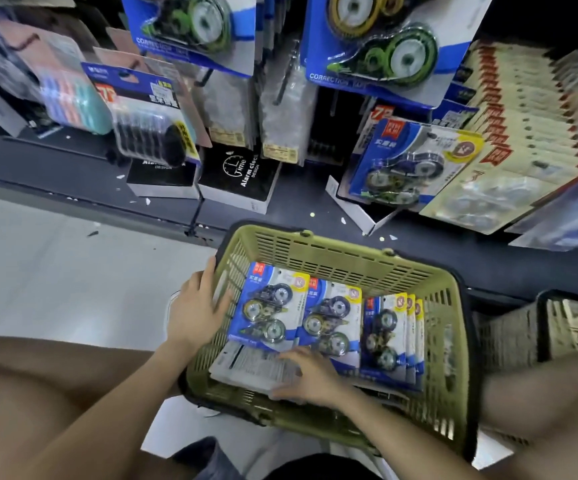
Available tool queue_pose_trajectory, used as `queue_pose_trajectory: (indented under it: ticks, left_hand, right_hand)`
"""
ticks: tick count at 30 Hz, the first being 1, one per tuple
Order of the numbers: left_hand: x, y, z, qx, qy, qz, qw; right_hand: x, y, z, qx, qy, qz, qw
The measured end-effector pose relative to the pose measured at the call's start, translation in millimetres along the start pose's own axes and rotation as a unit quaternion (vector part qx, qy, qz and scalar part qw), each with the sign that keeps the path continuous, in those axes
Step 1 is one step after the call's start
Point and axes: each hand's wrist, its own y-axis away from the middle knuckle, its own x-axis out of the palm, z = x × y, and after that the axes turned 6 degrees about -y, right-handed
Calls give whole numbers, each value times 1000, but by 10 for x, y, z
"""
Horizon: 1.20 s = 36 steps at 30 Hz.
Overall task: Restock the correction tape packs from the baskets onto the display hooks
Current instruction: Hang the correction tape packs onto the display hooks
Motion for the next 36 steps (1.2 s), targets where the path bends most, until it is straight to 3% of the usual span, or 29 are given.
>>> queue_pose_trajectory:
  ticks: [4, 7, 10, 13, 16, 18, 21, 23, 24, 27, 29, 30, 33, 36]
  left_hand:
    - [1, 2, -10, -1, -2, -5, 1000]
    - [-3, 16, -17, -8, 3, -5, 1000]
    - [6, 23, -13, -15, 16, 3, 1000]
    - [13, 13, -19, -19, 37, 1, 999]
    - [1, 19, -29, -22, 48, 10, 999]
    - [-2, 18, -30, -26, 46, 4, 999]
    - [-36, -32, -127, -23, 34, -33, 999]
    - [-142, -20, -342, -16, 125, -25, 992]
    - [-227, 1, -485, -28, 229, 2, 973]
    - [-316, 46, -746, -115, 528, 47, 840]
    - [-320, 43, -713, -129, 547, 15, 827]
    - [-336, 24, -680, -133, 533, -4, 835]
    - [-417, -96, -508, -159, 520, -73, 836]
    - [-532, -186, -376, -156, 465, -116, 864]
  right_hand:
    - [105, -60, 48, -112, 198, -5, 974]
    - [79, -63, 13, -193, 240, 8, 951]
    - [14, -63, 20, -168, 186, 2, 968]
    - [-135, -93, 17, -98, 53, -75, 991]
    - [-416, -56, -30, -14, -91, -144, 985]
    - [-610, 58, 6, 4, -255, -188, 948]
    - [-773, 162, 73, 6, -486, -230, 843]
    - [-796, 116, 127, -3, -589, -229, 775]
    - [-782, 65, 169, -3, -620, -211, 755]
    - [-647, -119, 271, 26, -687, -159, 709]
    - [-529, -232, 227, 51, -675, -126, 725]
    - [-482, -273, 197, 69, -638, -125, 757]
    - [-344, -424, 84, 157, -504, -204, 825]
    - [-265, -599, 134, 203, -511, -227, 804]
